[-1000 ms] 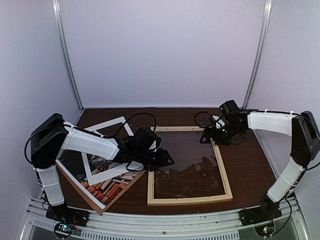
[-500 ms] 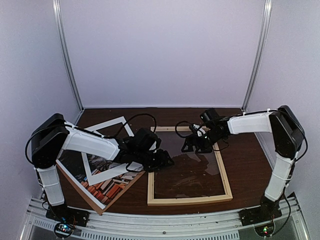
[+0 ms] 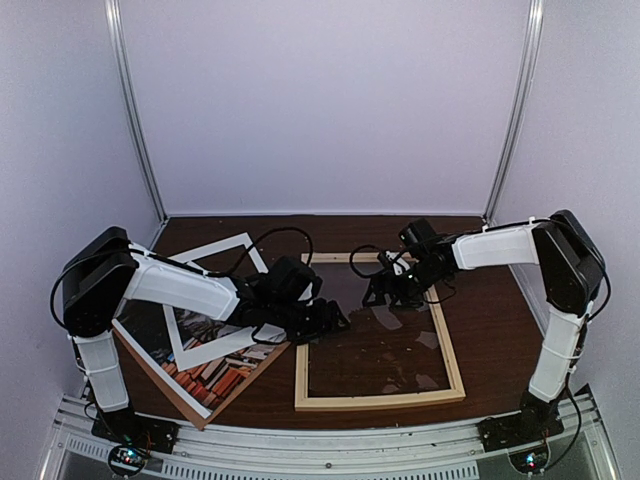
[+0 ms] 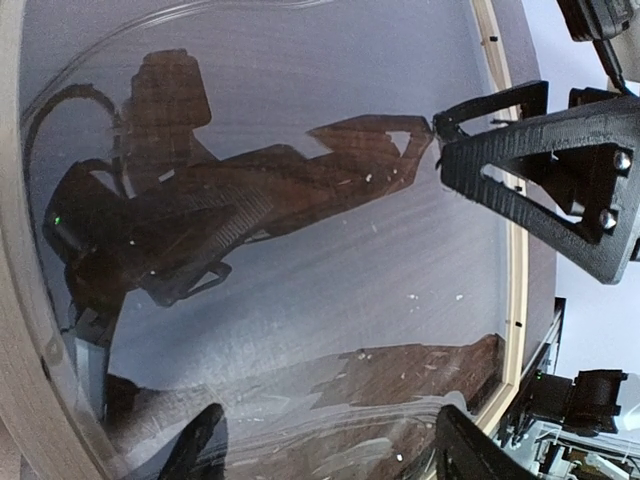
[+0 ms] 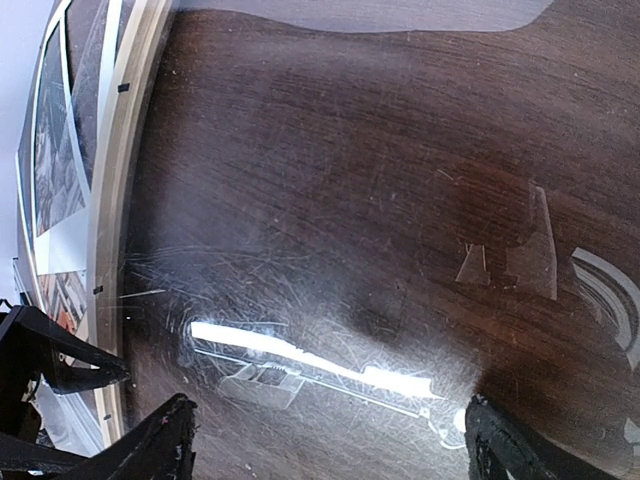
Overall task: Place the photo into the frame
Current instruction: Place the glass panel in the frame body.
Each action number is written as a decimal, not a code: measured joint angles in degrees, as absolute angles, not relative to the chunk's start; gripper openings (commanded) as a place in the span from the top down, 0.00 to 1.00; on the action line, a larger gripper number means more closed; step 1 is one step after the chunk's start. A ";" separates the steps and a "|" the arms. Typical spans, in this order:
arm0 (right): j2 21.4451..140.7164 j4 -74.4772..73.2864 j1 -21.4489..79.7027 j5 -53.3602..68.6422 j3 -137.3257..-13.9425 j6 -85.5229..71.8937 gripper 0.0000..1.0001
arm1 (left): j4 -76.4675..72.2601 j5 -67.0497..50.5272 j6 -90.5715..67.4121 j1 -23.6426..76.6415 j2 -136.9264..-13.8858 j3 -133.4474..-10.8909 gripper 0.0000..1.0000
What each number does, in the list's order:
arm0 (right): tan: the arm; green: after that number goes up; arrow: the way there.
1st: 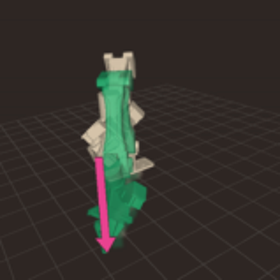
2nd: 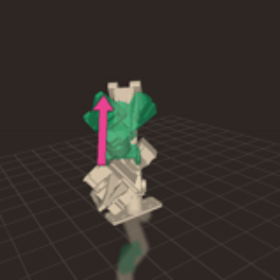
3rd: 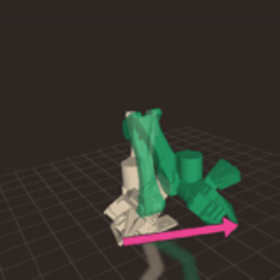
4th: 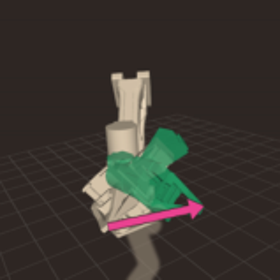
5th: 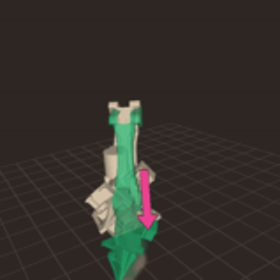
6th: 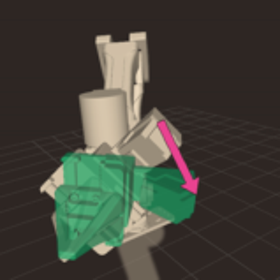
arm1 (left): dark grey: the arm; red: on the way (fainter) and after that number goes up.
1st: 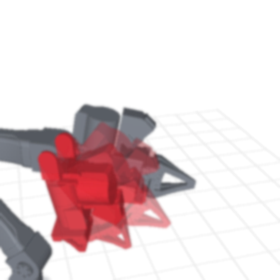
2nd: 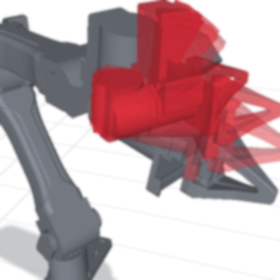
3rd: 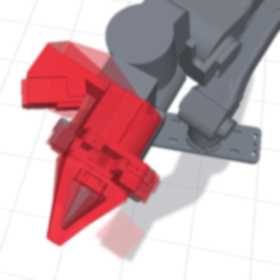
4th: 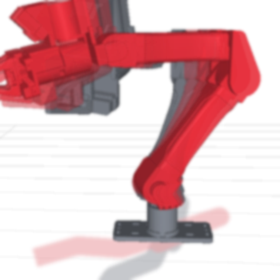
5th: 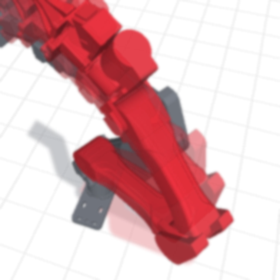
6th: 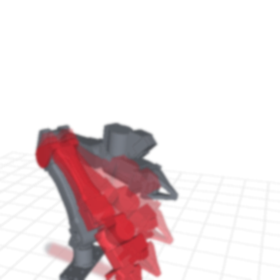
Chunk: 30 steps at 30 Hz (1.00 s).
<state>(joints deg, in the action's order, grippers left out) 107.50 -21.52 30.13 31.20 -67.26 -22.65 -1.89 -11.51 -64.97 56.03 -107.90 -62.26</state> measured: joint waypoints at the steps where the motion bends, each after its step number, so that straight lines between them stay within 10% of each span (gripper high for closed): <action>1: 107.50 -21.54 30.15 31.20 -67.26 -22.59 0.07 | -1.83 -11.40 -64.86 56.03 -107.87 -62.26 0.26; 30: 107.50 -24.16 29.76 30.52 -68.31 -20.95 0.07 | 4.86 -5.13 -62.43 56.10 -102.24 -59.22 0.20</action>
<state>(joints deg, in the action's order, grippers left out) 107.50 -24.16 29.76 30.52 -68.31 -20.95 4.86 -5.13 -62.43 56.10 -102.24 -59.22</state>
